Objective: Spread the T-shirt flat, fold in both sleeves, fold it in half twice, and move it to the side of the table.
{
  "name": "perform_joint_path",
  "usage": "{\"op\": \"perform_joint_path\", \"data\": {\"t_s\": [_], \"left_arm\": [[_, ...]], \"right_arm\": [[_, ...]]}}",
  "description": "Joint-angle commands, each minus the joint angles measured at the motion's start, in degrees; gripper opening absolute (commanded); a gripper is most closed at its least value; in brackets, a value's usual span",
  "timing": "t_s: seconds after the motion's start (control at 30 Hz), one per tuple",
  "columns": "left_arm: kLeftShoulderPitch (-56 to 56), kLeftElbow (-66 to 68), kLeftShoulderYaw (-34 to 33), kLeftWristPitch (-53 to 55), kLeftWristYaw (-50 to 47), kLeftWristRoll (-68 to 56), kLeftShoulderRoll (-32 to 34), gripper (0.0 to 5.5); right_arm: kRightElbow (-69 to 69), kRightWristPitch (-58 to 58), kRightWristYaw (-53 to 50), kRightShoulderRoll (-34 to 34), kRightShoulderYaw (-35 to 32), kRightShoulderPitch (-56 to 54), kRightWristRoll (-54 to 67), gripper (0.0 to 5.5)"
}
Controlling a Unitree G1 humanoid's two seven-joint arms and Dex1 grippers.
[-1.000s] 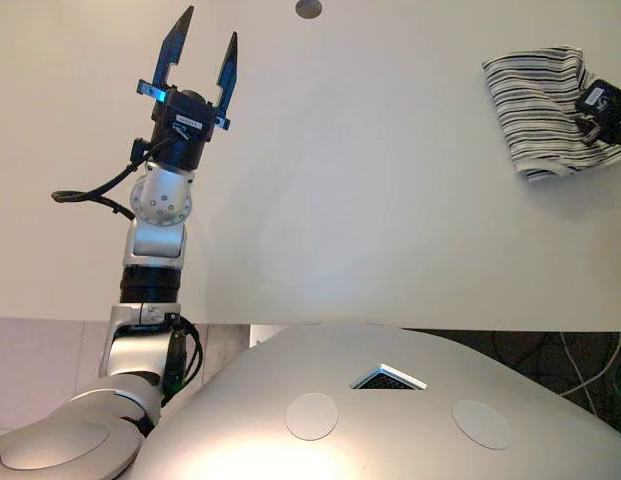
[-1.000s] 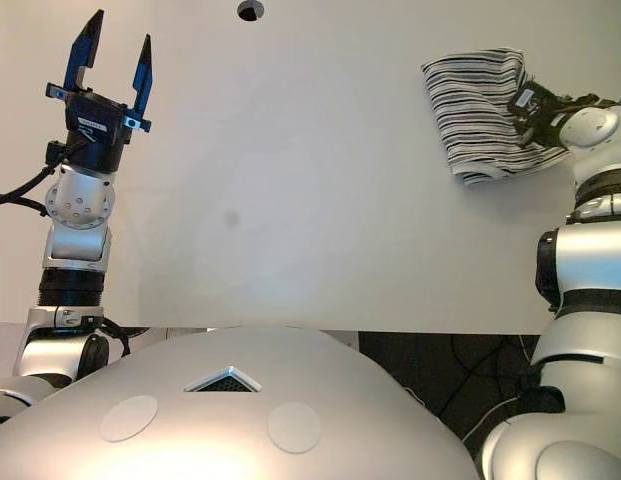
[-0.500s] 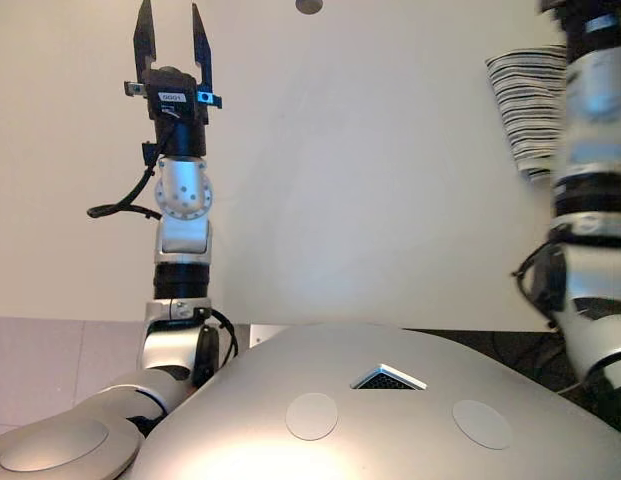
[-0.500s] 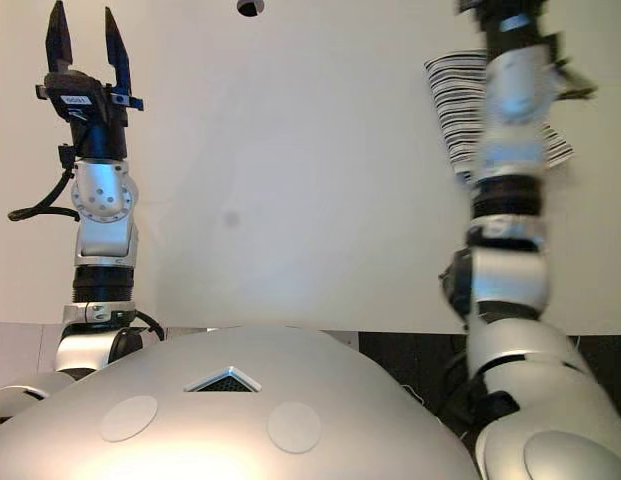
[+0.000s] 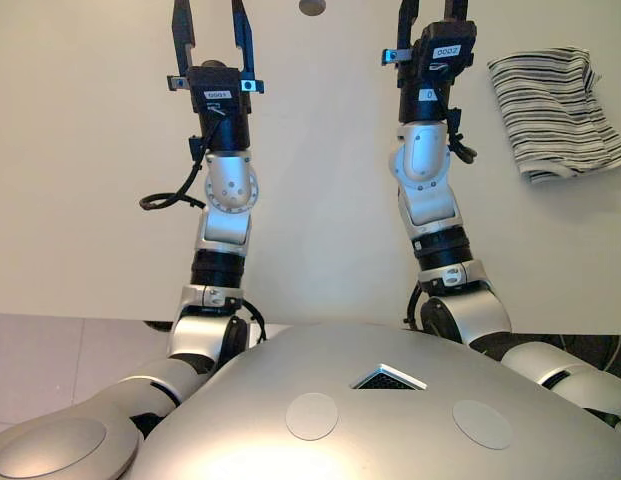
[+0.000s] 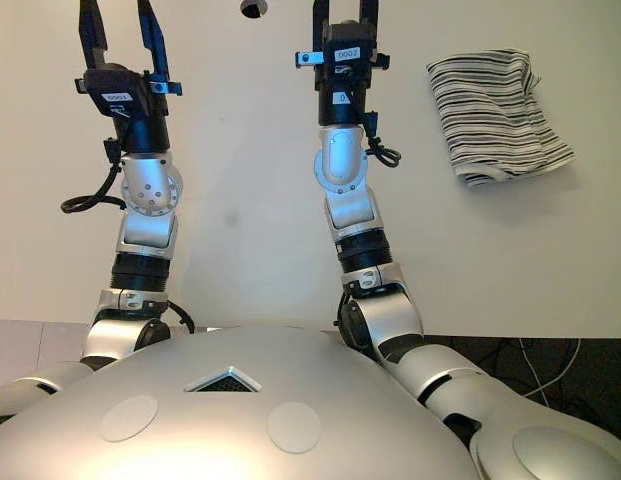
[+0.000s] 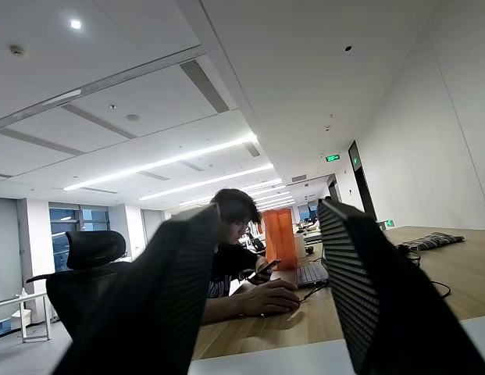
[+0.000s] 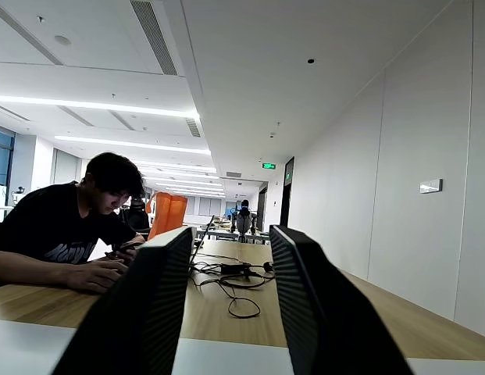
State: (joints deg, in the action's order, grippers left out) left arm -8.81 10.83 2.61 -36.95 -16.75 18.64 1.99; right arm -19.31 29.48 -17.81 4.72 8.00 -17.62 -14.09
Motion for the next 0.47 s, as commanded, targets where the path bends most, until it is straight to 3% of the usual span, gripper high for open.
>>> {"op": "perform_joint_path", "data": {"t_s": [0.03, 0.27, 0.33, 0.47], "left_arm": [[-0.5, 0.4, 0.1, -0.4, 0.4, -0.6, 0.1, 2.34], [-0.4, -0.1, 0.5, -0.6, 0.0, -1.1, -1.2, 2.34], [-0.4, 0.1, 0.7, -0.6, -0.5, -1.9, -2.8, 2.34], [0.1, -0.2, 1.8, -1.3, -2.7, 0.0, -5.9, 2.34]], "right_arm": [[0.0, 1.7, -3.4, -0.4, 0.0, 0.4, -4.5, 1.85], [-6.5, 0.6, -10.1, 1.9, -4.8, -0.6, -2.6, 1.85], [-10.4, 10.2, -11.3, 2.2, -2.6, 0.2, -3.8, 1.85], [-15.2, 16.7, -11.3, 6.4, -0.5, 0.5, -1.9, 1.85]]}}
